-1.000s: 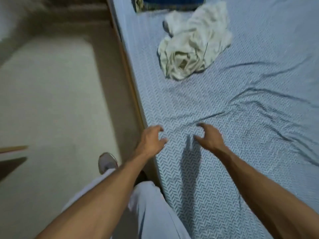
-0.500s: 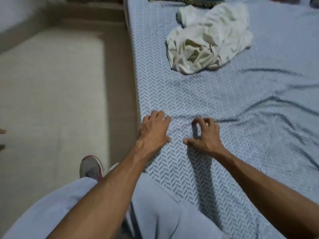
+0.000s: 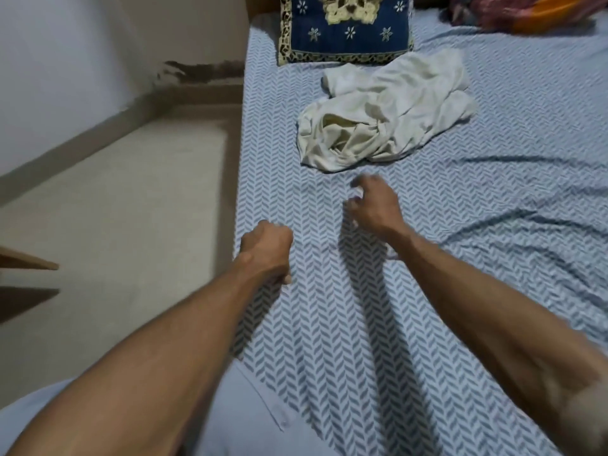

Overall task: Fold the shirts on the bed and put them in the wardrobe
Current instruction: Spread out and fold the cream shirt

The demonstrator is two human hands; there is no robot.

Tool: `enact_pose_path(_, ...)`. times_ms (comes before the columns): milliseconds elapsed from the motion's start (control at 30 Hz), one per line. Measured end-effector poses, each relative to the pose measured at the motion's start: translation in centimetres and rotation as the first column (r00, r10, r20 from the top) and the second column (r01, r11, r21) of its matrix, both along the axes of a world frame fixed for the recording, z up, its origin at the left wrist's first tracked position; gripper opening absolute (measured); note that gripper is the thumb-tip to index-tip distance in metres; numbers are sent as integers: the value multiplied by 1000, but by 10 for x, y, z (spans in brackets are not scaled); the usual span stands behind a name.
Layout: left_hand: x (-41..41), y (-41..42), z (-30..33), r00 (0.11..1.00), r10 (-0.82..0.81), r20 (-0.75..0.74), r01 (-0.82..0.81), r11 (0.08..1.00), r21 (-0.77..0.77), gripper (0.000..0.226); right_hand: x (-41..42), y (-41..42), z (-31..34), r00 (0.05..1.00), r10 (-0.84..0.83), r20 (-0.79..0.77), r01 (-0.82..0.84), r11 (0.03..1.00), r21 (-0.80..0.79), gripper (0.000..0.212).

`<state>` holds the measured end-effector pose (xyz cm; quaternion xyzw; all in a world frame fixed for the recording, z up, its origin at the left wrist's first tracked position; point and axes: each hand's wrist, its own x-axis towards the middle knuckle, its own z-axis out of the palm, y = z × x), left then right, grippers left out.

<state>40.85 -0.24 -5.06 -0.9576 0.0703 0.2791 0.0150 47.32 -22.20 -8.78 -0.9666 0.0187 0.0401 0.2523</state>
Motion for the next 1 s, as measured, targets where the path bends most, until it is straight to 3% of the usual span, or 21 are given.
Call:
enact_pose_path(133,16,-11,-3,999,-52,-1,52,999,18,50,66,-1,-4,996,82,45,-75,987,-140,54)
enact_pose_path(267,19,-6,-16,999,-41,-29,41,999,0,50,85,8,-7,998,53,-31,-60,956,-288,30)
enact_pose_path(367,16,-4,-16,999,-28,-28,27,999,-30,53,68,17,3,990,83,118,-28,913,-408,22)
enact_pose_path(500,10,7,-8,995,90,-31,-94,971,-220,46,18,23,25,920,264,291,-150,921,-359,21)
enact_pose_path(567,10,19,-7,957,271,-102,-288,846,-450,30,-16,22,43,896,313,315,-213,925,-315,27)
enact_pose_path(600,9,23,-3,922,362,-137,-376,755,-538,39,-34,22,53,885,331,328,-242,928,-282,27)
enact_pose_path(667,4,23,7,878,465,-118,-420,627,-655,86,-71,18,73,867,368,335,-308,926,-220,22)
enact_pose_path(733,-5,13,19,903,429,13,-307,666,-680,94,-111,16,89,862,396,316,-364,918,-157,12)
enact_pose_path(867,-40,-16,54,937,341,76,-203,708,-677,24,-166,7,101,850,448,278,-443,893,-86,7)
enact_pose_path(1000,-73,-26,97,883,461,84,-234,589,-774,24,-189,-12,110,884,399,244,-373,916,-146,19)
